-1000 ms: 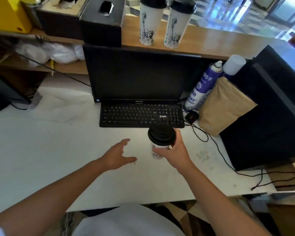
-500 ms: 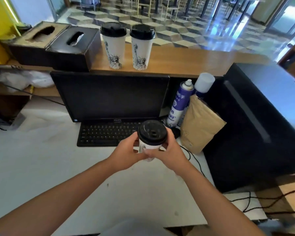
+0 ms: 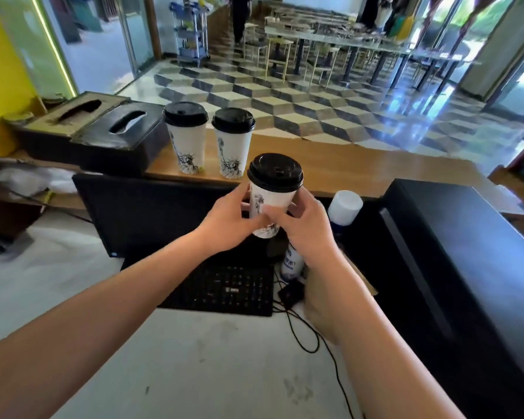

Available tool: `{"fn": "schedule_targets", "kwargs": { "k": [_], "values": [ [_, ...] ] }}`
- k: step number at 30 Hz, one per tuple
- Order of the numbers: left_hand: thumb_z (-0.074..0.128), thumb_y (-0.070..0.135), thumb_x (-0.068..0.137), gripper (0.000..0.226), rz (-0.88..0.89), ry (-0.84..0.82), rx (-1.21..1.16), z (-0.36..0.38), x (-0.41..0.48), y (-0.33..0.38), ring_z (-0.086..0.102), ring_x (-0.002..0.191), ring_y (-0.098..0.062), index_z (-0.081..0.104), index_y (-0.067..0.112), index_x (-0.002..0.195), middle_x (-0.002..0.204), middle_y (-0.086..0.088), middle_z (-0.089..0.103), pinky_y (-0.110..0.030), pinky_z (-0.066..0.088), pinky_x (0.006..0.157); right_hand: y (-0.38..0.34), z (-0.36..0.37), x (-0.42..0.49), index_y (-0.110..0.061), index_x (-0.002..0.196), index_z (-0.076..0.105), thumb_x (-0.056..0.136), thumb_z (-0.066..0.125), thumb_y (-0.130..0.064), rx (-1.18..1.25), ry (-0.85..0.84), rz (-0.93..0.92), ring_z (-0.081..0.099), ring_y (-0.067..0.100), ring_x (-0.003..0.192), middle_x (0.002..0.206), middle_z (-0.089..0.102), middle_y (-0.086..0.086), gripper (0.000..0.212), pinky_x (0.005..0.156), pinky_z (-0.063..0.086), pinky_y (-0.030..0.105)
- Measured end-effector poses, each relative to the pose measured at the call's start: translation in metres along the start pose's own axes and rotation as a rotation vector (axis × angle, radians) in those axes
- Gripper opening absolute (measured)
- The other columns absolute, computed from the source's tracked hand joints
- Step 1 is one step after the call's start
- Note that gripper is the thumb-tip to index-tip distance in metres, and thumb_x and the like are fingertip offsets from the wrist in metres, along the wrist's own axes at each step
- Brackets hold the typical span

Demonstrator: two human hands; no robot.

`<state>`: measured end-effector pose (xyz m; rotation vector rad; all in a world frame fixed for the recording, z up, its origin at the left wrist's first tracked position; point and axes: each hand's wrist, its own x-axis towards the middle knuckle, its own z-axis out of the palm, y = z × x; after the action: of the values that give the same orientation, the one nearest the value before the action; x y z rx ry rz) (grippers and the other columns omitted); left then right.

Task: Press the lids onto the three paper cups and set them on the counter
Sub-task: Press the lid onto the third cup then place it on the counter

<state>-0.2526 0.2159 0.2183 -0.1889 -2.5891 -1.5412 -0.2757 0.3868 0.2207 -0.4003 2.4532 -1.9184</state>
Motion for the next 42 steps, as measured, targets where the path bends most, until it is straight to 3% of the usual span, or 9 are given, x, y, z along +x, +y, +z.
{"fn": "schedule_targets", "kwargs": {
  "k": [4,8,12,16,22,25,34,39,42],
  "values": [
    [0.078,0.035,0.083,0.054,0.025,0.032,0.045,0.001,0.038,0.006,0.063,0.104,0.004,0.052,0.026,0.130,0.115,0.018,0.066,-0.021,0.051,0.090,-0.005,-0.007,0.034,-0.021,0.127,0.064,0.083,0.080,-0.021,0.005,0.031,-0.028,0.068,0.009,0.110,0.117,0.073,-0.009,0.046,0.095,0.057,0.043],
    [0.080,0.030,0.082,0.065,0.037,0.027,0.101,0.008,0.071,0.001,0.065,0.111,-0.013,0.048,0.020,0.138,0.127,0.005,0.066,-0.035,0.054,0.094,0.004,-0.011,0.062,-0.024,0.131,0.061,0.082,0.078,-0.025,-0.008,0.064,-0.021,0.069,0.014,0.109,0.118,0.073,-0.008,0.052,0.094,0.057,0.050],
    [0.079,0.024,0.083,0.066,0.017,0.032,0.095,0.017,0.095,-0.006,0.065,0.115,-0.015,0.046,0.018,0.140,0.135,0.002,0.062,-0.041,0.054,0.100,0.014,-0.014,0.084,-0.029,0.143,0.050,0.083,0.071,-0.018,0.001,0.065,-0.017,0.066,0.015,0.118,0.127,0.070,-0.008,0.064,0.099,0.055,0.050],
    [0.074,0.022,0.089,0.054,0.006,0.048,0.021,0.026,0.110,-0.010,0.059,0.088,0.021,0.048,0.021,0.137,0.113,0.025,0.060,-0.002,0.047,0.078,0.024,-0.013,0.101,-0.030,0.144,0.048,0.088,0.064,-0.010,0.029,0.075,-0.010,0.066,0.014,0.117,0.127,0.069,-0.008,0.062,0.098,0.056,0.048],
    [0.072,0.026,0.090,0.054,-0.011,0.091,-0.090,0.034,0.126,-0.010,0.063,0.093,0.014,0.047,0.028,0.137,0.111,0.028,0.060,-0.012,0.052,0.081,0.030,-0.018,0.118,-0.024,0.136,0.055,0.093,0.062,-0.004,0.087,0.094,0.007,0.070,0.011,0.112,0.121,0.072,-0.009,0.048,0.093,0.059,0.045],
    [0.071,0.018,0.091,0.054,-0.005,0.099,-0.141,0.033,0.133,-0.008,0.061,0.094,0.016,0.045,0.029,0.137,0.113,0.028,0.057,-0.005,0.049,0.079,0.028,-0.019,0.126,-0.025,0.138,0.054,0.092,0.063,-0.003,0.085,0.114,-0.001,0.069,0.010,0.114,0.121,0.071,-0.011,0.052,0.093,0.059,0.044],
    [0.074,0.013,0.089,0.069,-0.027,0.094,-0.180,0.036,0.143,-0.018,0.058,0.104,0.009,0.037,0.024,0.146,0.117,0.031,0.052,-0.007,0.051,0.081,0.041,-0.012,0.133,-0.027,0.150,0.041,0.090,0.066,0.003,0.107,0.147,0.018,0.056,0.011,0.133,0.139,0.060,-0.008,0.071,0.101,0.056,0.041],
    [0.074,0.012,0.086,0.064,0.000,0.118,-0.071,0.040,0.143,-0.029,0.058,0.122,-0.012,0.042,0.015,0.142,0.128,0.009,0.060,-0.026,0.051,0.098,0.051,-0.007,0.130,-0.038,0.147,0.039,0.085,0.070,0.004,0.084,0.177,0.040,0.055,0.010,0.132,0.137,0.062,-0.008,0.081,0.106,0.052,0.043],
    [0.070,0.012,0.086,0.053,0.012,0.134,-0.004,0.043,0.146,-0.032,0.062,0.116,-0.013,0.049,0.015,0.135,0.125,0.002,0.067,-0.033,0.054,0.096,0.054,-0.005,0.131,-0.037,0.147,0.041,0.084,0.072,0.004,0.079,0.205,0.046,0.056,0.009,0.132,0.137,0.063,-0.005,0.081,0.107,0.051,0.042]
  ]
}}
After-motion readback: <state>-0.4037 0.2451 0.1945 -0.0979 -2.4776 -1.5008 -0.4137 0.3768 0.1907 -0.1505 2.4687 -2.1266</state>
